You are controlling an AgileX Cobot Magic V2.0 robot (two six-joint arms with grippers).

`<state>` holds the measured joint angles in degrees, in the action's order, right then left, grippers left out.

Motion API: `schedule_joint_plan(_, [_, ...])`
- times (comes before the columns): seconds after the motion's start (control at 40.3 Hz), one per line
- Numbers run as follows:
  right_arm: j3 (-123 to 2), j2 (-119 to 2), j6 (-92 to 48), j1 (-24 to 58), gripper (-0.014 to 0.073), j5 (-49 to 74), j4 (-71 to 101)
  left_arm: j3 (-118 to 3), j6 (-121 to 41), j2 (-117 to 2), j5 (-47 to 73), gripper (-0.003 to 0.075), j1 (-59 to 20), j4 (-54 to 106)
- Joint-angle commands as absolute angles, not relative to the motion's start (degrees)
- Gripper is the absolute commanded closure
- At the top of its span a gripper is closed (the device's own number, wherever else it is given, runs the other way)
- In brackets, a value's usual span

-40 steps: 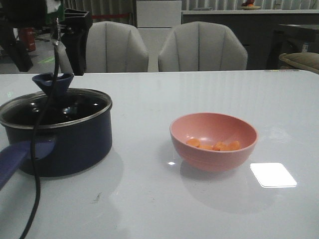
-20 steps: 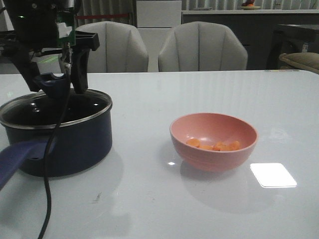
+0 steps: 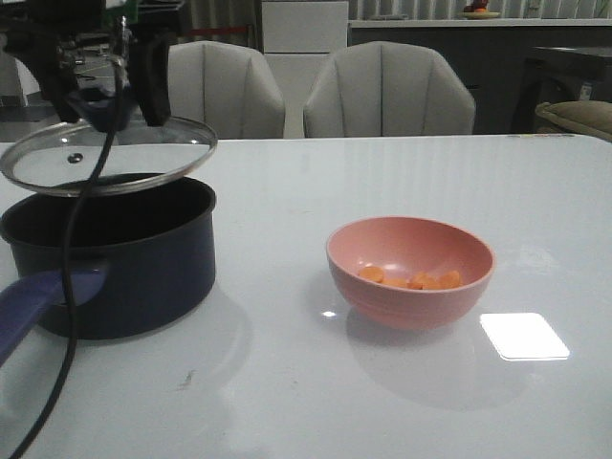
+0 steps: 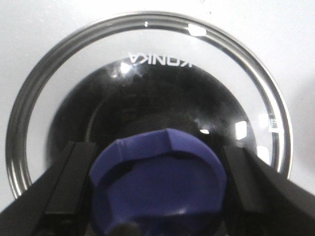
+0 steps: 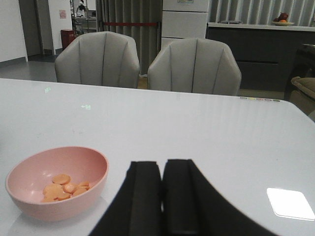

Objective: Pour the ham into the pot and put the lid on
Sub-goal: 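Lift the glass lid off the navy pot with the left gripper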

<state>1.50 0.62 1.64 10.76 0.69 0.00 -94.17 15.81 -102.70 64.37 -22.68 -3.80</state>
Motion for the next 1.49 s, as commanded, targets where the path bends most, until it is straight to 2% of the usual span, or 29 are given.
schedule_joint_plan(0.0, [1.25,1.73,1.21,10.58,0.0445,-3.63,-0.53,-96.29,13.07,-97.43,64.97,0.0515,-22.16,-7.75])
schedule_joint_plan(0.248, [1.25,1.73,1.21,10.58,0.0445,-3.63,-0.53,-93.26,11.01,-92.6,67.84,0.0516,-13.84,-11.98])
schedule_joint_plan(0.646, [1.25,1.73,1.21,10.58,0.0445,-3.63,-0.53,-74.07,1.37,-87.53,54.18,0.0514,9.36,1.5])
schedule_joint_plan(0.795, [1.25,1.73,1.21,10.58,0.0445,-3.63,-0.53,-67.0,0.65,-87.87,46.68,0.0511,11.4,1.87])
schedule_joint_plan(0.944, [1.25,1.73,1.21,10.58,0.0445,-3.63,-0.53,-65.35,0.56,-91.27,44.15,0.0506,11.4,1.87])
schedule_joint_plan(1.068, [1.25,1.73,1.21,10.58,0.0445,-3.63,-0.53,-65.35,0.56,-94.43,43.85,0.0439,11.4,1.87])
schedule_joint_plan(1.217, [1.25,1.73,1.21,10.58,0.0445,-3.63,-0.53,-65.35,0.56,-97.83,43.51,0.0307,11.4,1.87])
schedule_joint_plan(1.466, [1.25,1.73,1.21,10.58,0.0445,-3.63,-0.53,-65.35,0.56,-99.44,42.7,0.0213,11.4,1.87])
